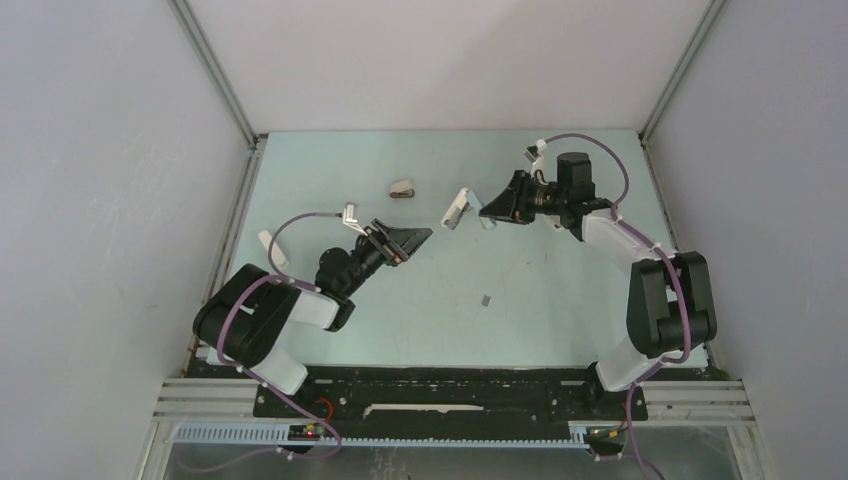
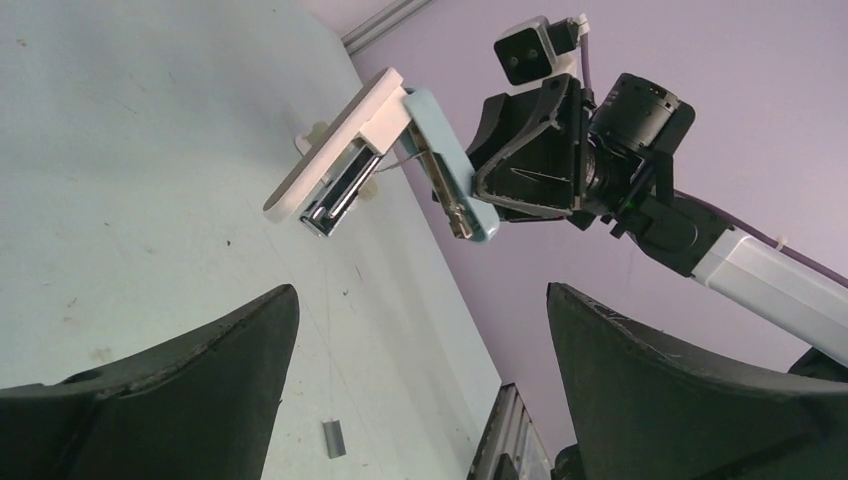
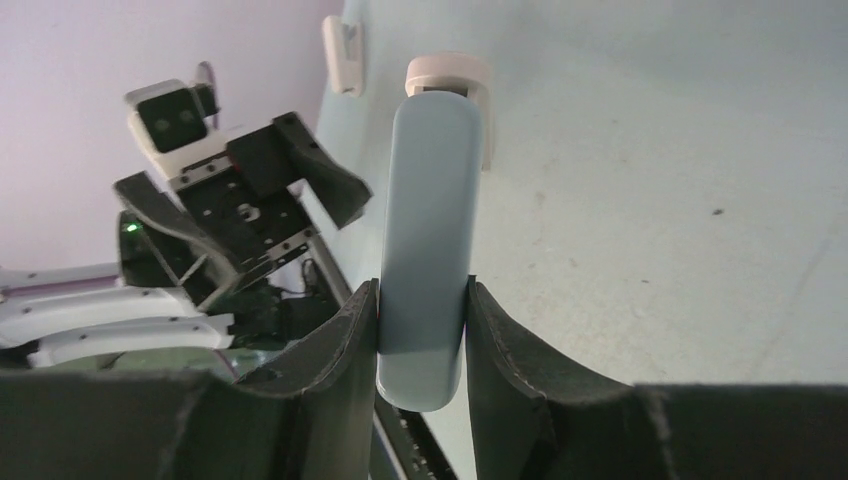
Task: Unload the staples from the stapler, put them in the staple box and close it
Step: Unload the staple at the center of the board.
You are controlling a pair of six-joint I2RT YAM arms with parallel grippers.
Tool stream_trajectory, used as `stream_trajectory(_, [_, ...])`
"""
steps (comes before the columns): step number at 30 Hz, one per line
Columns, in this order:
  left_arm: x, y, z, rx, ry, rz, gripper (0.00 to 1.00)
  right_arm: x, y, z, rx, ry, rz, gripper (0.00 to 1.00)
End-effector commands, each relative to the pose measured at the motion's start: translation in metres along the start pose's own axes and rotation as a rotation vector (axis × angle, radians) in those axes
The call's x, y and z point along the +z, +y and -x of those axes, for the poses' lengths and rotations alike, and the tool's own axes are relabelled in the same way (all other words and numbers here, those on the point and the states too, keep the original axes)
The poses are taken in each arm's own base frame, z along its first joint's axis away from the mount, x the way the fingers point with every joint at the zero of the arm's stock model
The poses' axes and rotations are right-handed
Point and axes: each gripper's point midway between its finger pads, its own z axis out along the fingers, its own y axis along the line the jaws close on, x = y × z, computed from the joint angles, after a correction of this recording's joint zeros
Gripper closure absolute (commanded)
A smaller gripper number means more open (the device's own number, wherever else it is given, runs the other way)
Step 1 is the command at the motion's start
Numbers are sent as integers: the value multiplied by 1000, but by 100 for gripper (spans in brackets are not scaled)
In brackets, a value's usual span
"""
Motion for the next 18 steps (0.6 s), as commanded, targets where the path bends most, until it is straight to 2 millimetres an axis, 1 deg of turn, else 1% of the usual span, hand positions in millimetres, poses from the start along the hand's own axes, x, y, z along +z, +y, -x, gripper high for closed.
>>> stream_trajectory(1, [-10,-4,-2,6,12,-26,0,-5,-31,15,-109,-41,-123,100])
stream_trajectory(3, [-12,-1,-6,4,21,-16,1,-4,-43,16,-131,-42,-166,100])
stream_trajectory(5, [-13,2,-7,16,26,-11,1,-5,-46,16,-141,-34,-169,100])
stream_trajectory(8, [-15,4,-5,59,43,-22,2,-8,-34,16,-177,-22,-128,100])
stream_trajectory(12, [-26,2,9,130,47,-53,2,-17,-17,14,-259,-12,-104,100])
stream_trajectory(13, [-31,3,15,148,38,-53,2,-19,-15,11,-272,-5,-106,100])
stream_trajectory(15, [-40,-1,21,188,30,-69,2,-22,-13,4,-286,21,-100,100])
stream_trajectory(18, [-50,-12,22,265,42,-94,1,-23,-16,-7,-286,64,-96,100])
